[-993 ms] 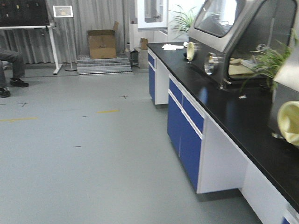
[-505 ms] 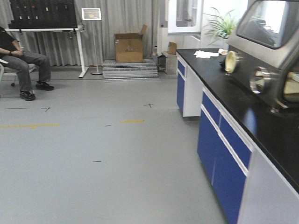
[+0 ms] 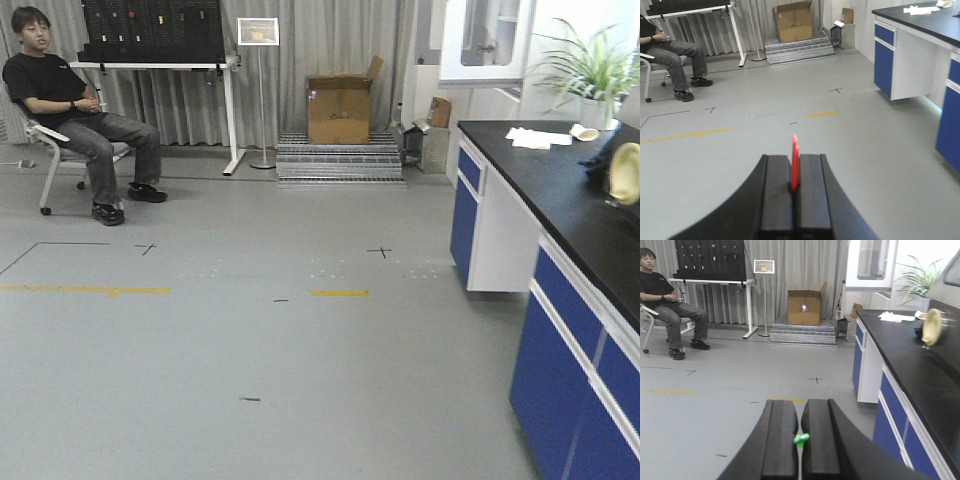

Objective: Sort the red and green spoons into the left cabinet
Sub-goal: 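Drive the base away from the bench toward the white cabinet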

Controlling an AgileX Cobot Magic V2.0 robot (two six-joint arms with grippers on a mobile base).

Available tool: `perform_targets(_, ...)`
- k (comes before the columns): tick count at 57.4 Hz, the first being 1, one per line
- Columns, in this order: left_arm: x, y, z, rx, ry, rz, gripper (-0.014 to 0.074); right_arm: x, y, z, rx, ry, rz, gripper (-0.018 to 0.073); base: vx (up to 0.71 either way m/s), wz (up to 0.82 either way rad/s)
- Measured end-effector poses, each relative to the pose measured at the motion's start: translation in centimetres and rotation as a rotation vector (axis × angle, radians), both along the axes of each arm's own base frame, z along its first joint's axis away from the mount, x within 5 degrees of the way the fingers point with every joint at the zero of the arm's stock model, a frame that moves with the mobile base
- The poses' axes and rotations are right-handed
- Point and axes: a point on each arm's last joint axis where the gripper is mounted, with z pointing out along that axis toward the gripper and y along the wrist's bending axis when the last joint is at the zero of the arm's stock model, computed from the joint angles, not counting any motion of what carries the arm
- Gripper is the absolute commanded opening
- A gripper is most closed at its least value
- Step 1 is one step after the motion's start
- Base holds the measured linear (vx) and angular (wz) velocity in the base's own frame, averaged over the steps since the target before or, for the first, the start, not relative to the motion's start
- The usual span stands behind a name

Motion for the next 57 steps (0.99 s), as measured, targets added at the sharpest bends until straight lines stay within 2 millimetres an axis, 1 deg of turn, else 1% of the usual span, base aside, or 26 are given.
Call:
perform_targets(17, 0.00, 0.00, 0.00, 0.000, 0.000, 0.000, -0.0007, 0.00, 0.00, 0.00, 0.000, 0.000, 0.000, -0.0003, 0.68, 0.08)
perform_targets(57, 0.00, 0.00, 0.00, 0.000, 0.000, 0.000, -0.0007, 0.00, -0.07, -0.13, -0.001, 0.014, -0.008, -0.0003, 0.72, 0.00)
